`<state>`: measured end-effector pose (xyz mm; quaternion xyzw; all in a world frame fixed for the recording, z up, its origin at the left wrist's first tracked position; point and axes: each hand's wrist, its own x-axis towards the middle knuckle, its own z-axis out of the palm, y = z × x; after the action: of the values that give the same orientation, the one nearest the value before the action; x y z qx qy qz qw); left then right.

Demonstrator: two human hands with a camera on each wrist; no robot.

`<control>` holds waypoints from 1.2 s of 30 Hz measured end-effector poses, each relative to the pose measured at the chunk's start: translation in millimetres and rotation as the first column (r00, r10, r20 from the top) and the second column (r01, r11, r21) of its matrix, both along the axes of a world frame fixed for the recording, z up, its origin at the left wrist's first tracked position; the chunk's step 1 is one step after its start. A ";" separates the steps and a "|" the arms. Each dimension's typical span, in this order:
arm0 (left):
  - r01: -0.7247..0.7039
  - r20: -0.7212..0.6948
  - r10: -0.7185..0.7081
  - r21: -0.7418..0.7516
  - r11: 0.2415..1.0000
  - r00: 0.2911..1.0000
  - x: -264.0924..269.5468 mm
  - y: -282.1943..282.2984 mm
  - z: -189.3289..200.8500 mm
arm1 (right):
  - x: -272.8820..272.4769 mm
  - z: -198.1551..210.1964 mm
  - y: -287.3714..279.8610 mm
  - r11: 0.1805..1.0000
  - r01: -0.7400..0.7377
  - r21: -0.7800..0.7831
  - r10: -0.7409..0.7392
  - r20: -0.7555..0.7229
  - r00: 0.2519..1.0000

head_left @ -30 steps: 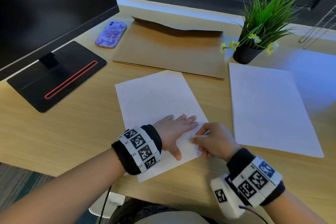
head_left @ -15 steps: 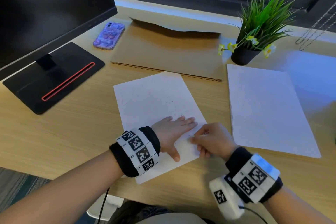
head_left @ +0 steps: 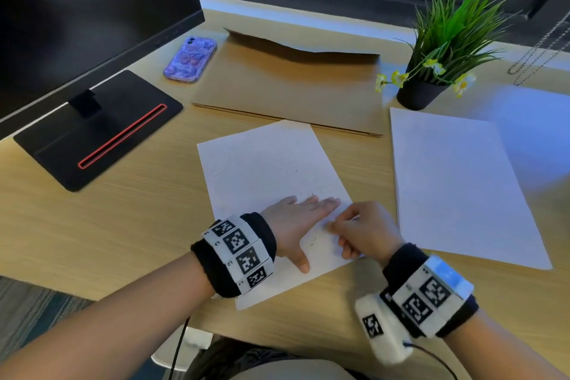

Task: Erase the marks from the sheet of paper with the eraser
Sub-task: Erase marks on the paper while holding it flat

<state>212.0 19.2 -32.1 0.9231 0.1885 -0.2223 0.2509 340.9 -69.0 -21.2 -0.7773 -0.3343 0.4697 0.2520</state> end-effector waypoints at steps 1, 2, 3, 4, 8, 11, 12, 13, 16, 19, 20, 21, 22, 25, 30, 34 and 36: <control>0.002 -0.001 -0.002 0.001 1.000 1.000 -0.4 0.1 -0.3 | -11.3 -2.0 -5.3 0.998 -0.062 -0.028 0.062 -0.030 0.998; 0.004 -0.002 -0.004 -0.001 1.000 1.000 -0.5 0.5 -0.4 | -20.4 -3.3 -9.0 0.991 -0.118 -0.058 0.114 -0.064 0.991; 0.004 -0.003 -0.004 -0.005 1.000 1.000 -0.7 0.7 -0.4 | -23.7 -4.3 -10.3 0.986 -0.149 -0.075 0.142 -0.090 0.986; 0.005 -0.005 -0.005 -0.007 1.000 1.000 -0.8 0.9 -0.5 | -20.7 -4.1 -8.7 0.985 -0.150 -0.081 0.143 -0.091 0.986; 0.002 -0.004 -0.002 0.002 1.000 1.000 -0.3 0.1 -0.5 | 15.0 0.4 6.2 0.999 0.039 0.003 -0.039 0.017 0.999; 0.010 -0.003 -0.010 0.011 1.000 1.000 -0.6 0.4 -2.0 | 0.4 -3.0 -1.9 1.000 -0.020 -0.003 0.020 -0.003 1.000; 0.014 -0.004 -0.014 0.011 1.000 1.000 -0.7 0.7 -1.8 | -9.8 -4.4 -7.5 0.996 -0.081 -0.035 0.080 -0.042 0.996; 0.015 -0.008 -0.015 0.010 1.000 1.000 -1.0 0.8 -1.8 | -16.9 -5.0 -11.1 0.989 -0.134 -0.063 0.129 -0.083 0.988; 0.028 -0.018 -0.028 0.014 1.000 0.999 -0.5 0.4 0.3 | -3.0 -4.6 -6.5 0.988 -0.133 -0.082 0.128 -0.062 0.990; 0.041 -0.027 -0.041 0.024 0.999 0.999 0.1 0.0 1.8 | 19.5 1.6 2.1 1.000 0.023 -0.007 -0.023 0.030 0.999; 0.049 -0.032 -0.048 0.031 0.998 0.998 0.3 0.2 1.7 | 17.9 2.1 0.6 1.000 0.028 0.011 -0.029 0.038 0.999; 0.056 -0.038 -0.054 0.037 0.998 0.998 0.0 0.5 1.4 | 11.4 1.6 -3.9 1.000 -0.002 0.006 0.002 0.027 1.000; 0.059 -0.041 -0.058 0.038 0.998 0.997 0.0 1.0 1.1 | 1.2 0.0 -10.8 0.998 -0.058 -0.014 0.058 -0.007 0.998; 0.063 -0.048 -0.062 0.031 0.997 0.997 -0.3 1.9 -0.2 | -18.8 -0.9 -24.0 0.971 -0.222 -0.092 0.213 -0.097 0.972; 0.060 -0.044 -0.058 0.036 0.998 0.997 0.3 1.1 0.1 | 17.5 3.2 -2.6 1.000 -0.017 -0.007 0.018 0.060 0.998; 0.032 -0.031 -0.031 0.015 0.999 0.999 -0.9 2.2 -3.1 | -9.5 1.2 -18.3 0.986 -0.157 -0.054 0.156 -0.020 0.988; 0.020 -0.018 -0.020 0.003 1.000 1.000 -0.8 2.1 -3.2 | -17.5 1.1 -24.3 0.961 -0.254 -0.112 0.245 -0.088 0.966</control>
<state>211.2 21.3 -35.3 0.9233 0.1819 -0.2329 0.2455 323.3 -93.3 -20.1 -0.7251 -0.3906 0.5456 0.1550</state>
